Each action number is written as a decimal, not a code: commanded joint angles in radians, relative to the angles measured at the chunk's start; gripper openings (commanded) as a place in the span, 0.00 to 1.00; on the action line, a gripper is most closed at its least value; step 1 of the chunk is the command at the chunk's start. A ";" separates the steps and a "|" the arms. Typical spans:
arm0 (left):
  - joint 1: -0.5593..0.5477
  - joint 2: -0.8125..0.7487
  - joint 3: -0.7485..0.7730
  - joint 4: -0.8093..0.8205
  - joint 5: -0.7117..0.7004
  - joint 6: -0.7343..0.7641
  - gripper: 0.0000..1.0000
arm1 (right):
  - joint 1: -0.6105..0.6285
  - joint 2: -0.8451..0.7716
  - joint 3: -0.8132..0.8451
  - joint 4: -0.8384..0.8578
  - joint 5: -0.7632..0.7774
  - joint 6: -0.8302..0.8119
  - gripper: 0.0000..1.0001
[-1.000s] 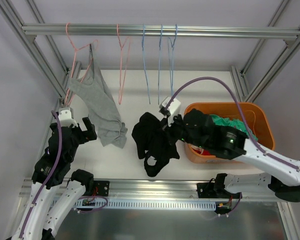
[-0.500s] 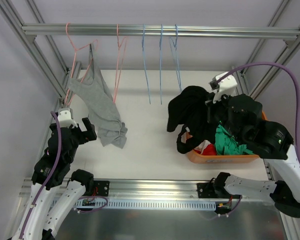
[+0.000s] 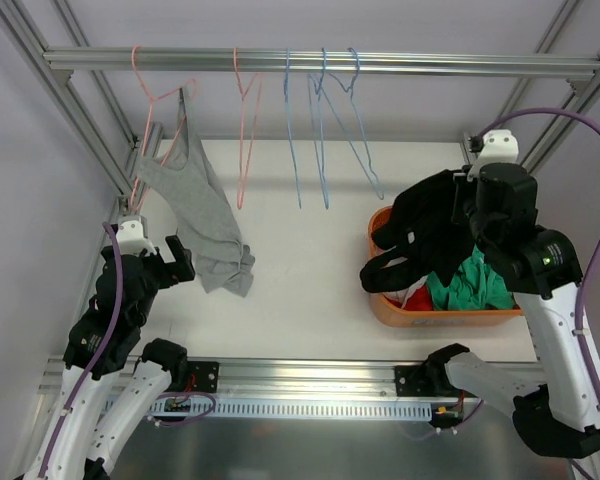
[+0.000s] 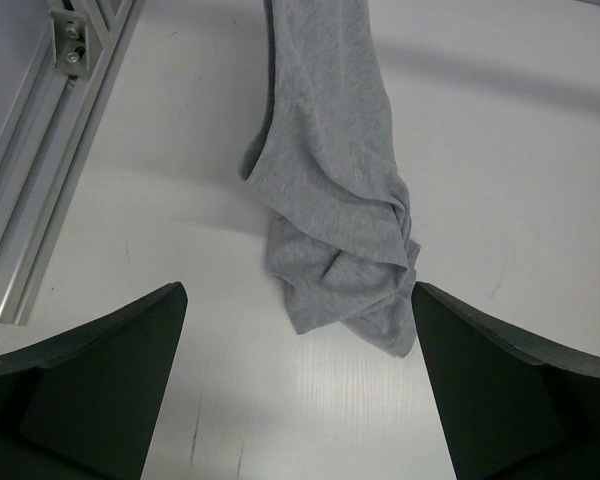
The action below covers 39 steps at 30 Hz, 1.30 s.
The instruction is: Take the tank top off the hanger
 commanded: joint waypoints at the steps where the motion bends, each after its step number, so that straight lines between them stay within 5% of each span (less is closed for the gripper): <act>1: -0.006 0.003 -0.006 0.034 0.022 0.001 0.99 | -0.098 -0.019 0.002 0.053 -0.015 -0.019 0.00; 11: -0.006 0.003 -0.008 0.040 0.035 0.004 0.99 | -0.133 -0.040 -0.157 0.122 -0.233 0.072 0.00; 16: -0.006 0.003 -0.008 0.040 0.032 0.004 0.99 | -0.090 -0.150 -0.473 0.295 -0.395 0.230 0.00; 22: -0.005 -0.034 -0.008 0.040 -0.022 -0.014 0.99 | -0.057 -0.094 -0.792 0.471 -0.436 0.379 0.00; 32: -0.003 -0.068 0.026 0.035 -0.077 -0.050 0.99 | -0.058 0.147 -0.800 0.513 -0.350 0.378 0.00; 34: -0.005 -0.054 0.063 0.032 -0.059 -0.033 0.99 | -0.058 0.085 -0.768 0.482 -0.340 0.373 0.06; 37: -0.005 0.019 0.182 0.008 -0.030 -0.026 0.99 | -0.057 0.009 -0.650 0.369 -0.294 0.329 0.35; 38: -0.005 0.047 0.261 -0.001 -0.011 -0.025 0.99 | -0.057 -0.002 -0.616 0.308 -0.272 0.317 0.52; 39: -0.003 0.082 0.306 -0.011 -0.007 -0.026 0.99 | -0.058 -0.009 -0.555 0.282 -0.256 0.291 0.57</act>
